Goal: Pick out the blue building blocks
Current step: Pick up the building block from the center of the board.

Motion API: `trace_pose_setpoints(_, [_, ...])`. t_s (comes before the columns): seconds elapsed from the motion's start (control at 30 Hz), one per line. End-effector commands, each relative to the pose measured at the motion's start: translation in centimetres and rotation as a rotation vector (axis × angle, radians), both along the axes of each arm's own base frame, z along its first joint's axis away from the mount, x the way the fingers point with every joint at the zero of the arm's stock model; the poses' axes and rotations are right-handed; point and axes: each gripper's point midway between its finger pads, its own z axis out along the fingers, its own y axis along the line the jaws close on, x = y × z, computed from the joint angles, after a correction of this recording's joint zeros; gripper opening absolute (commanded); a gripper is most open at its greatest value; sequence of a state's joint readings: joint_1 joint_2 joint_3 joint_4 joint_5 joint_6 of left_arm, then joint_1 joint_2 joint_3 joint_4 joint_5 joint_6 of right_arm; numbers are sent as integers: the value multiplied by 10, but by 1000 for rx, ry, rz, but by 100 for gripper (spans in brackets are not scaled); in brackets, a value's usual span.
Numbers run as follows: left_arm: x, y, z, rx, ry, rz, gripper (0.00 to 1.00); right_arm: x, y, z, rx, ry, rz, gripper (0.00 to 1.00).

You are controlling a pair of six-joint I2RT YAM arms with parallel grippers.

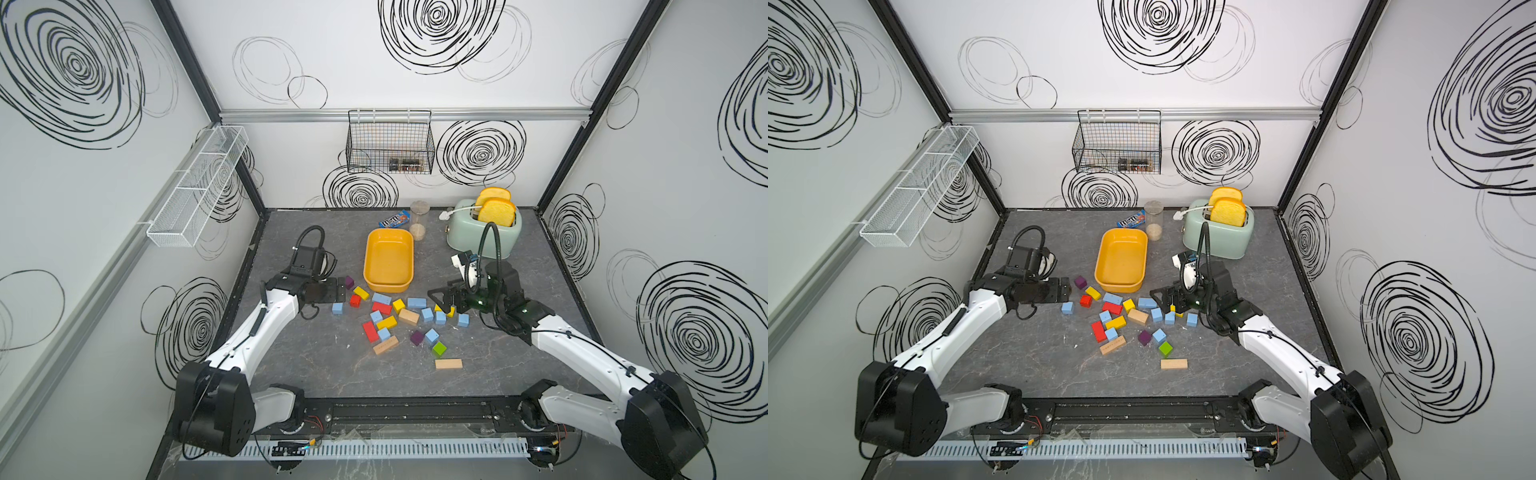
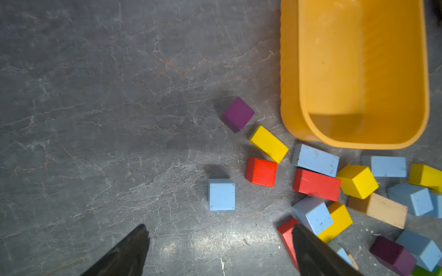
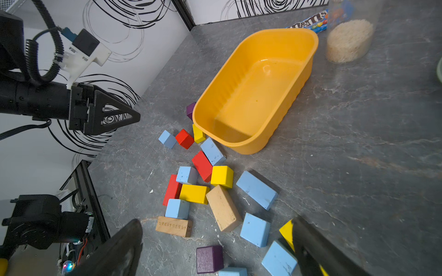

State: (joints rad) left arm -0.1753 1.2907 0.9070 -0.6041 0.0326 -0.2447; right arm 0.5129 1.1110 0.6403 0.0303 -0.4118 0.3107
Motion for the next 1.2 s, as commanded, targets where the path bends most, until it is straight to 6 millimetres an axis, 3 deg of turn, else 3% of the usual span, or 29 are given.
trace_pose_setpoints(0.0, [-1,-3,-15,-2,38,15,99,-1,3,3,8,-21,15,98])
trace_pose_setpoints(0.33, [-2,2,-47,68,115,23,92,-2,6,-3,7,-10,30,98])
trace_pose_setpoints(0.77, [-6,-11,-84,73,202,-36,71,0,8,-5,17,2,31,98])
trace_pose_setpoints(1.17, [-1,-4,-97,114,223,-29,64,-1,10,-3,15,-2,51,98])
